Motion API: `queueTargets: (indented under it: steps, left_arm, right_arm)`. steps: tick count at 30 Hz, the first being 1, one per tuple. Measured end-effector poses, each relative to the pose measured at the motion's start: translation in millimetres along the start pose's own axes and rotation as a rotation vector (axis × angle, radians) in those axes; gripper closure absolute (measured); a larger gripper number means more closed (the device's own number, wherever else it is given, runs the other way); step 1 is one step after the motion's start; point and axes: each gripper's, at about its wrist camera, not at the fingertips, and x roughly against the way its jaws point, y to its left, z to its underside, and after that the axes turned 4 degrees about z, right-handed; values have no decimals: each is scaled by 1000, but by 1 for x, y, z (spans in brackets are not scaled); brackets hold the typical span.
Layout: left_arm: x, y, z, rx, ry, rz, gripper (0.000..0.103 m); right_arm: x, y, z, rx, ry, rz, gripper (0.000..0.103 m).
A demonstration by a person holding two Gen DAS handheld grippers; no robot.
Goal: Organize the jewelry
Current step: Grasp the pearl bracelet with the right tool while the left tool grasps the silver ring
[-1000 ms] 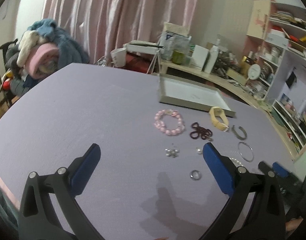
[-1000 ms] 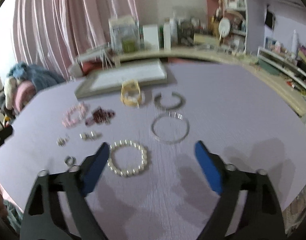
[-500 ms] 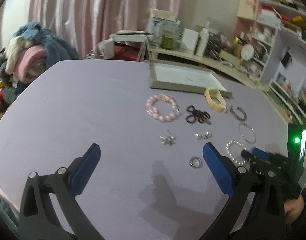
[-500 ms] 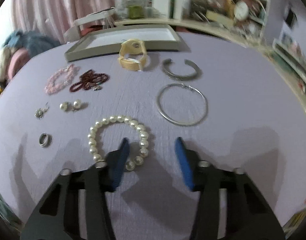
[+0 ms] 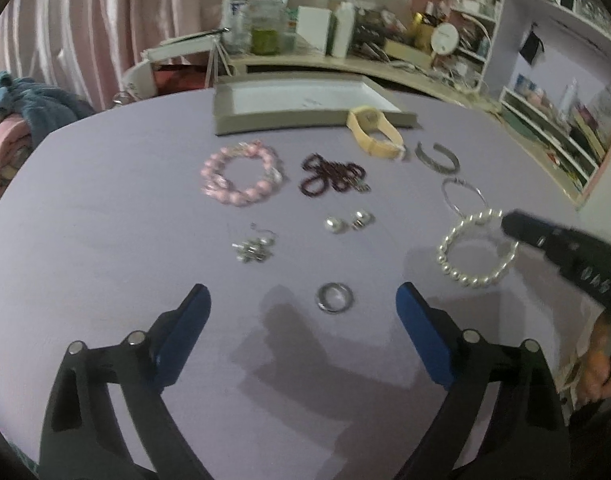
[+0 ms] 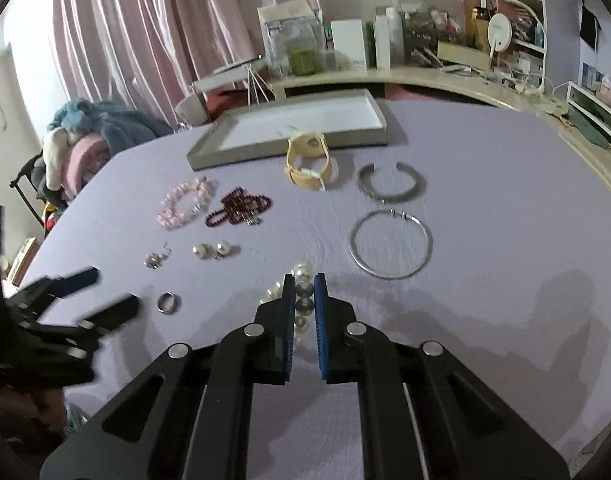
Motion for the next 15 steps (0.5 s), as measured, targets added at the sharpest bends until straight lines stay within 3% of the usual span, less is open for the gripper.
queueTargets:
  steps: [9,15]
  left_arm:
    - [-21,-11,4,-24,48,-12,29]
    - [-30,-13,4,-29,60,-37,49]
  right_arm:
    - [3,-15,2,-51,12,9,93]
    - [3,-20,4,-69,13,2,93]
